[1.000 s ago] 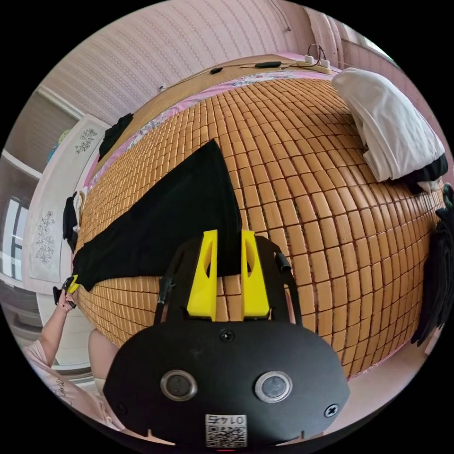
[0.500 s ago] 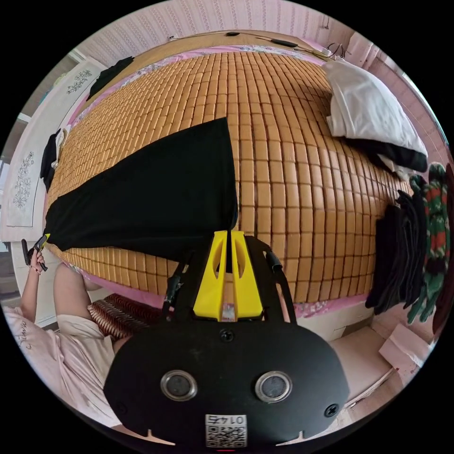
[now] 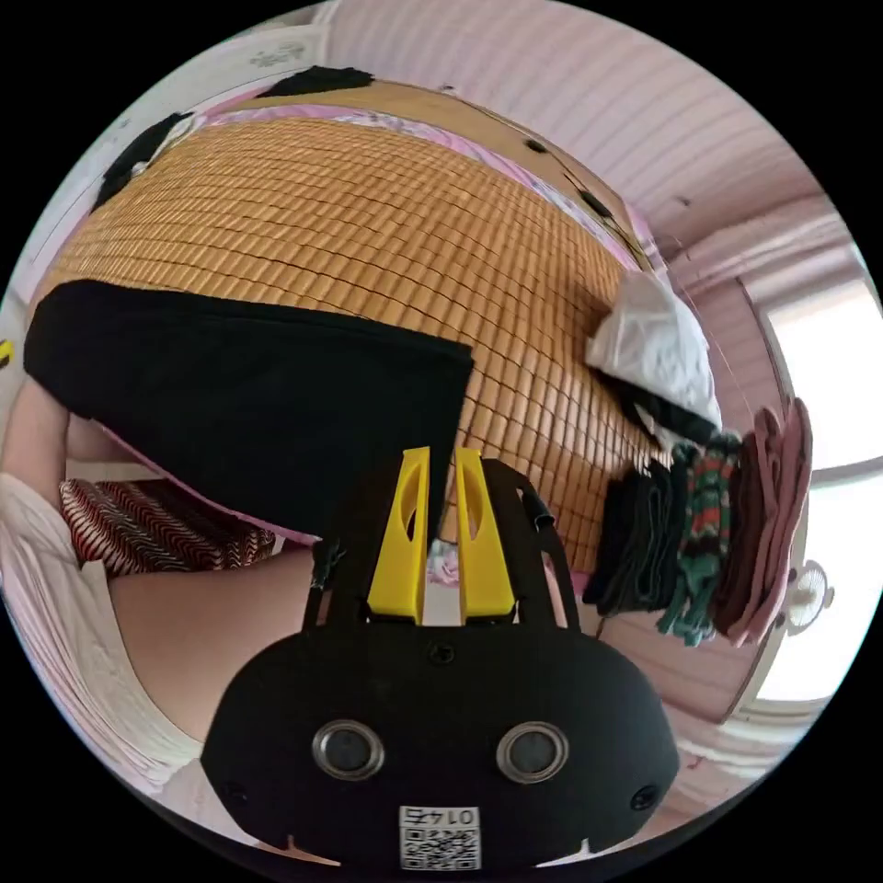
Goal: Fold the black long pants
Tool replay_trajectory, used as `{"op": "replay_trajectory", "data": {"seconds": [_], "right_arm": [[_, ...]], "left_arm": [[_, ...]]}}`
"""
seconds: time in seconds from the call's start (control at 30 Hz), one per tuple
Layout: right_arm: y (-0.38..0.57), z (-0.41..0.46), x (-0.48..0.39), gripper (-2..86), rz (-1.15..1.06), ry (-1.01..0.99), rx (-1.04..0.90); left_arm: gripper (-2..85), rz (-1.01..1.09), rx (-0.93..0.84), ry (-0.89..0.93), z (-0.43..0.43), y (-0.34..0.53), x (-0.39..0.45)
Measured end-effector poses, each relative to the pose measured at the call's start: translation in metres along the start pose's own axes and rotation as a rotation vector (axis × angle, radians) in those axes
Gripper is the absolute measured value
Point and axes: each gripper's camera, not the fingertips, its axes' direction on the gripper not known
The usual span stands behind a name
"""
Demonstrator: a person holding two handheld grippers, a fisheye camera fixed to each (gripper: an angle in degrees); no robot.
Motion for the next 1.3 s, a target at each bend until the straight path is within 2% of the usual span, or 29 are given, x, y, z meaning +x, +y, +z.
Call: {"op": "replay_trajectory", "data": {"seconds": [0.07,0.17,0.27,0.37,0.43,0.6,0.7,0.8,0.9,1.13,1.3], "right_arm": [[-0.025,-0.005,-0.057,5.4,-0.181,-0.109,0.083],[-0.049,-0.008,-0.127,5.5,-0.405,-0.241,0.144],[-0.068,-0.007,-0.184,5.6,-0.532,-0.302,0.225],[-0.088,0.003,-0.226,5.9,-0.599,-0.388,0.218],[-0.095,0.013,-0.241,6.4,-0.610,-0.407,0.194],[-0.093,0.039,-0.260,5.8,-0.646,-0.417,0.106],[-0.085,0.038,-0.258,3.2,-0.645,-0.415,0.118],[-0.082,0.031,-0.253,1.1,-0.621,-0.423,0.109],[-0.080,0.013,-0.241,0.4,-0.606,-0.435,0.149],[-0.109,-0.008,-0.203,0.1,-0.559,-0.496,0.172],[-0.147,0.031,-0.198,0.0,-0.434,-0.488,0.090]], "left_arm": [[9.1,-0.015,-0.024,0.089,-0.004,-0.007,0.001],[9.0,0.022,0.059,0.177,-0.030,-0.025,0.017],[8.4,0.230,0.105,0.139,-0.053,-0.067,0.069],[8.5,0.453,0.128,0.182,-0.053,-0.123,0.136],[8.6,0.556,0.155,0.219,-0.043,-0.166,0.183],[8.5,0.617,0.108,0.260,-0.019,-0.241,0.249],[7.6,0.684,-0.008,0.237,0.001,-0.262,0.281],[4.4,0.694,-0.032,0.224,-0.001,-0.271,0.299],[0.0,0.676,-0.038,0.244,-0.006,-0.277,0.307],[-0.9,0.576,0.060,0.242,-0.050,-0.298,0.315],[-1.0,0.485,-0.020,0.219,-0.015,-0.329,0.334]]}}
